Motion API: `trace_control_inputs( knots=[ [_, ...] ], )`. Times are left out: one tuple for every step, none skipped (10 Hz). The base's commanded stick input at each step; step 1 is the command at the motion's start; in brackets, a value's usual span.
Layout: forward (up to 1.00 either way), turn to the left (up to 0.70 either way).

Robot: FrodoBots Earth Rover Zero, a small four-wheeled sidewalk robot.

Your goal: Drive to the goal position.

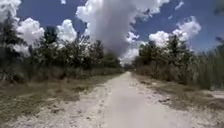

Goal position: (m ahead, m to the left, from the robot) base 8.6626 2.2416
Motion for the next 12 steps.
trace_control_inputs(
  knots=[
    [0.50,0.00],
    [0.50,0.00],
    [0.50,0.00],
    [0.50,0.00],
    [0.50,0.00],
    [0.50,0.00],
    [0.50,0.00],
    [0.50,0.00],
    [0.50,0.00],
    [0.50,0.00],
    [0.50,0.00],
    [0.50,0.00]
  ],
)
